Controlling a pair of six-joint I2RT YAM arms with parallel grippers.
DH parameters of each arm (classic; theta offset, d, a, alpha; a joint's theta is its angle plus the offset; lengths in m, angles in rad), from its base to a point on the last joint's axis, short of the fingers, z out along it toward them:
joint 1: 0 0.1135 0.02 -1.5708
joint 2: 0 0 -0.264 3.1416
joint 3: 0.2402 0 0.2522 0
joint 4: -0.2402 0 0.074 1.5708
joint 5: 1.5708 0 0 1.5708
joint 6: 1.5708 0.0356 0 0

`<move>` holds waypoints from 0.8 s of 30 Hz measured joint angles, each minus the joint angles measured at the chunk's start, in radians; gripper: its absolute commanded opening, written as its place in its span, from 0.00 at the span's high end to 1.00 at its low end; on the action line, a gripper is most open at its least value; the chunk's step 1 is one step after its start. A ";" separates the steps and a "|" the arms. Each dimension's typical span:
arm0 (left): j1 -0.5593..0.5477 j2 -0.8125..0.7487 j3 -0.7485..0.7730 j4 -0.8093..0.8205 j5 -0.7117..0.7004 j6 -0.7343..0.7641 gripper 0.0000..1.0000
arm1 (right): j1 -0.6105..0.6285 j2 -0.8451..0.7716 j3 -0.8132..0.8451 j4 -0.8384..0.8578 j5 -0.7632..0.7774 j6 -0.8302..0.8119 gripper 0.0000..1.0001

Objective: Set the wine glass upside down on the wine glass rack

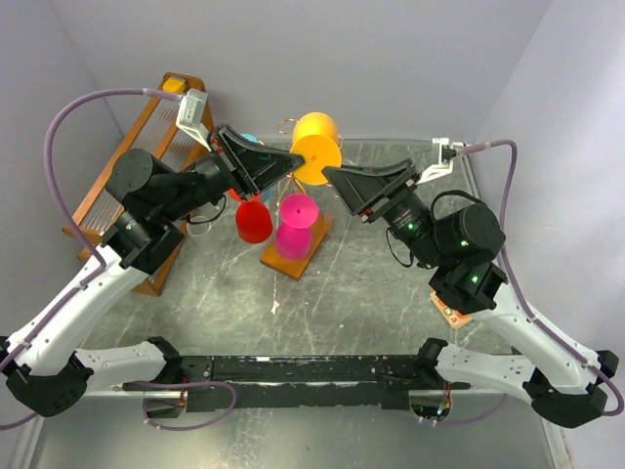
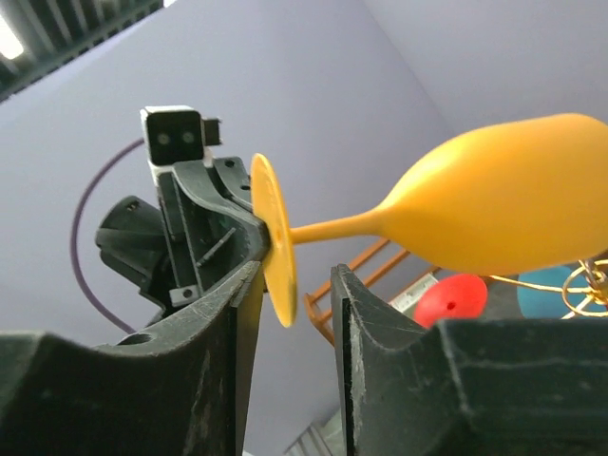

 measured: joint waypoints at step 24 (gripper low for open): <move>0.027 -0.130 -0.064 -0.094 -0.146 0.043 0.21 | 0.000 0.120 0.052 0.134 0.166 -0.058 1.00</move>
